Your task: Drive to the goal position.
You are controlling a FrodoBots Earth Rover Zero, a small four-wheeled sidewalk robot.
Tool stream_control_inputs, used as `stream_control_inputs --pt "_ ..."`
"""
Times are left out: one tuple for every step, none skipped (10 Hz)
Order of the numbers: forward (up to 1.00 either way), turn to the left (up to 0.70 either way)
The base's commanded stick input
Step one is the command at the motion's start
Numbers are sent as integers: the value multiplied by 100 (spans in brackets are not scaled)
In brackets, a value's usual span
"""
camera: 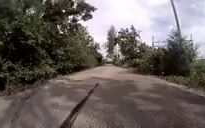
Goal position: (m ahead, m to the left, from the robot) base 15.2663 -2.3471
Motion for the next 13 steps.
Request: stream_control_inputs --pt "70 0" --pt "70 0" --pt "70 0" --pt "70 0" --pt "70 0" --pt "70 0" --pt "70 0" --pt "70 0" --pt "70 0" --pt "70 0" --pt "70 0" --pt "70 0" --pt "70 0"
